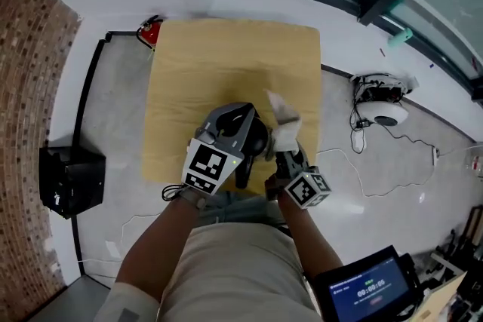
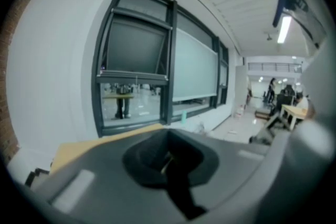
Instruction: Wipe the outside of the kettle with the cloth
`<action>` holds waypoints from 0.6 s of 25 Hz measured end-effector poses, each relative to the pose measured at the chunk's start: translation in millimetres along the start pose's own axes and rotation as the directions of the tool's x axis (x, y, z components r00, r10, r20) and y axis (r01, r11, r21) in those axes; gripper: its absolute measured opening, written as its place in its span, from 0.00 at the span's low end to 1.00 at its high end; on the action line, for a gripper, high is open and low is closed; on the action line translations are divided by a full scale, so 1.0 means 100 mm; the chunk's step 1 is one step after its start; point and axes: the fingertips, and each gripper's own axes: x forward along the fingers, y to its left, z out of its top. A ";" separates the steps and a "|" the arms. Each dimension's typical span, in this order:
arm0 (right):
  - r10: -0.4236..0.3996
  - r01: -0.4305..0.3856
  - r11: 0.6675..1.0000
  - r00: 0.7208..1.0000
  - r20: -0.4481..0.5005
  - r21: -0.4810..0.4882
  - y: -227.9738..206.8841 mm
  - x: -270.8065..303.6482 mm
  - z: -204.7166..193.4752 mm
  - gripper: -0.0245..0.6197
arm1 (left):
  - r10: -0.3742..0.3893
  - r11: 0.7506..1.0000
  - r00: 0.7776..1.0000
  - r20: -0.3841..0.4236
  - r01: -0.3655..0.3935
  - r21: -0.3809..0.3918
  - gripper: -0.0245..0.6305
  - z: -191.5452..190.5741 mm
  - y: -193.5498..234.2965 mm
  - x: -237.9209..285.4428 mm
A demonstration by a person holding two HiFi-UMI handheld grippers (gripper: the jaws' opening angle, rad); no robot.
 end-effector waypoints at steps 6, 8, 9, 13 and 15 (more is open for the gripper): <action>0.198 -0.201 0.979 0.978 -0.070 -0.036 0.69 -0.31 0.07 0.15 | -0.010 1.000 1.000 0.009 0.010 -0.001 0.02 0.01 -0.02 0.00; 0.169 -0.176 0.982 0.981 -0.094 -0.070 0.55 -0.33 -0.07 0.15 | -0.009 1.000 1.000 0.013 0.009 0.000 0.02 0.01 -0.01 0.00; 0.066 -0.076 0.996 0.985 -0.162 -0.055 0.28 -0.31 -0.24 0.15 | -0.010 1.000 1.000 0.013 0.010 -0.001 0.02 0.00 -0.01 0.00; 0.117 -0.162 0.958 0.974 -0.195 -0.234 0.76 -0.43 -0.14 0.15 | -0.014 1.000 1.000 0.018 0.014 -0.006 0.02 0.01 -0.05 0.01; 0.277 -0.323 0.801 0.946 -0.167 -0.504 1.44 -0.50 -0.07 0.15 | -0.016 1.000 1.000 0.021 0.016 -0.006 0.02 0.02 -0.02 0.02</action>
